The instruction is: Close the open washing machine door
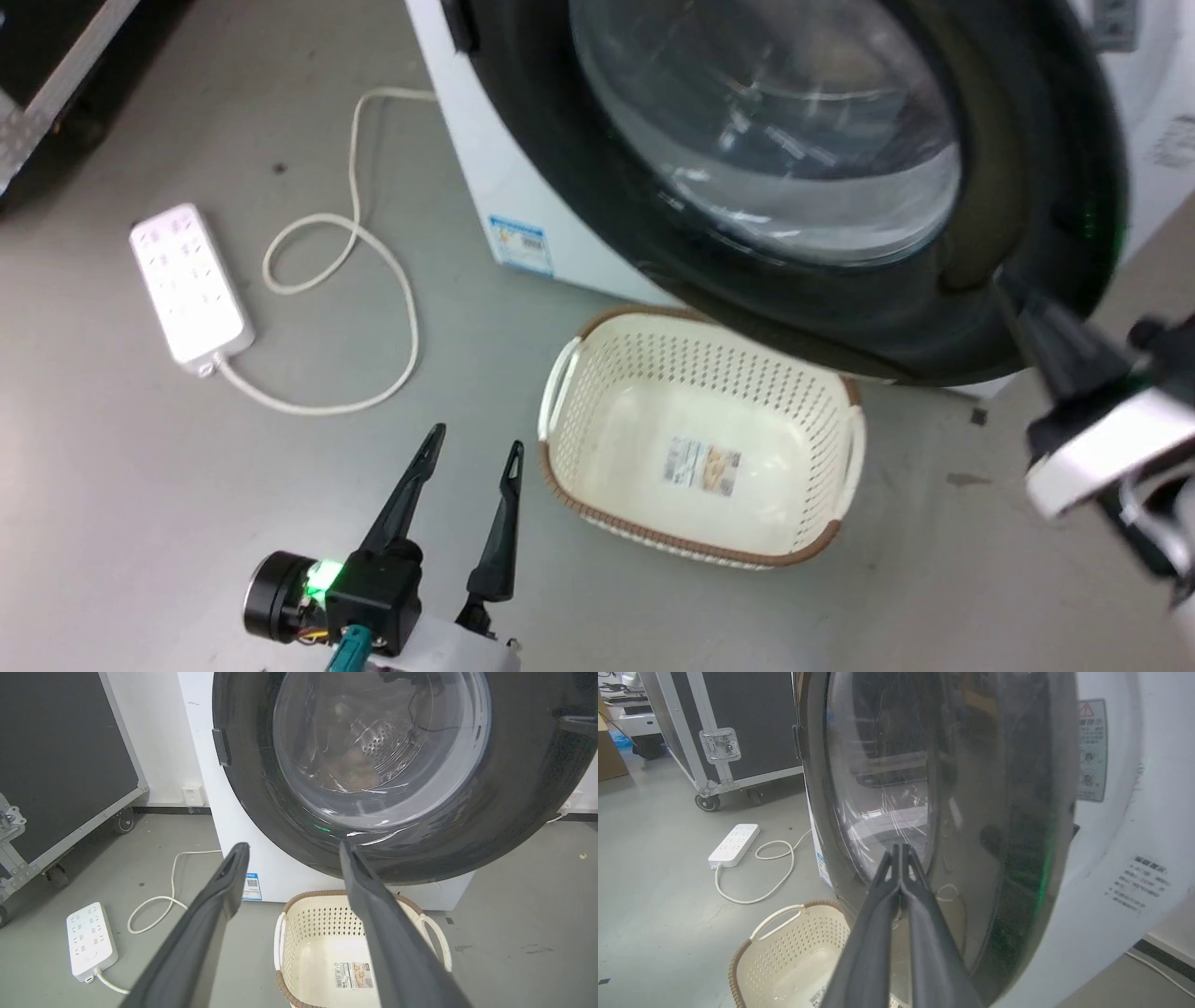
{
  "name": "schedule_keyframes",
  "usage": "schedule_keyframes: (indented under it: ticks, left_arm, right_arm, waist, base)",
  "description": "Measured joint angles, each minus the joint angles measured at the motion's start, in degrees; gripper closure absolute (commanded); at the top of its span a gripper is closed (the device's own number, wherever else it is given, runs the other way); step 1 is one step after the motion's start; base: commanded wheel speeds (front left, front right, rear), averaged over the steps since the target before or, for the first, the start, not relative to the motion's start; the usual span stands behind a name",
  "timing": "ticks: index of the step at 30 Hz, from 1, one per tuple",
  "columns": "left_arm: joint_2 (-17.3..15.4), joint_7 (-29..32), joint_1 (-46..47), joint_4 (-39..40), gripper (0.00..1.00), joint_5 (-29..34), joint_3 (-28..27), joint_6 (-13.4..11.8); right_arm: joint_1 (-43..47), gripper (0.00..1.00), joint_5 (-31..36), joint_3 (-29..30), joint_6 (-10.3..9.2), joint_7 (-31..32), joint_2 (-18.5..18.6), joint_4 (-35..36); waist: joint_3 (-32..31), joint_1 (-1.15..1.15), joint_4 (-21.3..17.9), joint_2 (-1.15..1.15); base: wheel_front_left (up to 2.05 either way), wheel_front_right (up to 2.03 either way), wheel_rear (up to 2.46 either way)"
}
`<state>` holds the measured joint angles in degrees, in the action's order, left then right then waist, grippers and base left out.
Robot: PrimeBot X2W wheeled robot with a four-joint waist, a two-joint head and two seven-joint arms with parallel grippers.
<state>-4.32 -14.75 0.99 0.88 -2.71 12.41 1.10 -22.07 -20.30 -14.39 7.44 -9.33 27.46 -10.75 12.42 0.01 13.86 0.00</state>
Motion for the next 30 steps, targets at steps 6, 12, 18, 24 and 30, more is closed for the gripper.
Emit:
schedule_keyframes:
  ticks: [6,12,18,24,30]
  left_arm:
    - [0.5,0.0,1.2,0.2,0.00,-0.3,0.9,-0.5]
    - [1.1,0.0,1.8,0.5,0.00,-0.6,1.5,-1.1]
    - [1.3,0.0,2.9,0.6,0.00,-0.9,1.9,-1.8]
    - [1.4,0.0,4.0,0.4,0.00,-1.0,2.6,-2.5]
    - [1.4,0.0,4.0,-0.5,0.00,-1.1,2.4,-2.5]
  right_arm:
    - [-8.4,1.00,-5.5,-1.0,0.24,1.9,5.0,-5.6]
    - [-16.4,1.00,-8.7,0.0,0.14,3.3,8.5,-12.1]
    - [-22.6,1.00,-9.7,2.0,0.20,3.6,8.5,-19.9]
    - [-24.5,1.00,-9.5,1.8,0.66,1.9,6.7,-25.4]
    - [-23.3,0.00,-11.3,-0.9,0.35,-1.7,6.6,-26.8]
  waist:
    - [3.2,0.00,2.4,0.00]
    - [5.8,0.00,4.0,0.00]
    - [7.4,0.00,4.7,0.00]
    - [7.1,-0.01,4.6,0.00]
    - [4.2,-0.01,3.7,0.00]
  base:
    - [0.00,0.00,0.00]
    - [0.00,0.00,0.00]
    - [0.00,0.00,0.00]
    - [0.00,0.00,0.00]
    - [0.00,0.00,0.00]
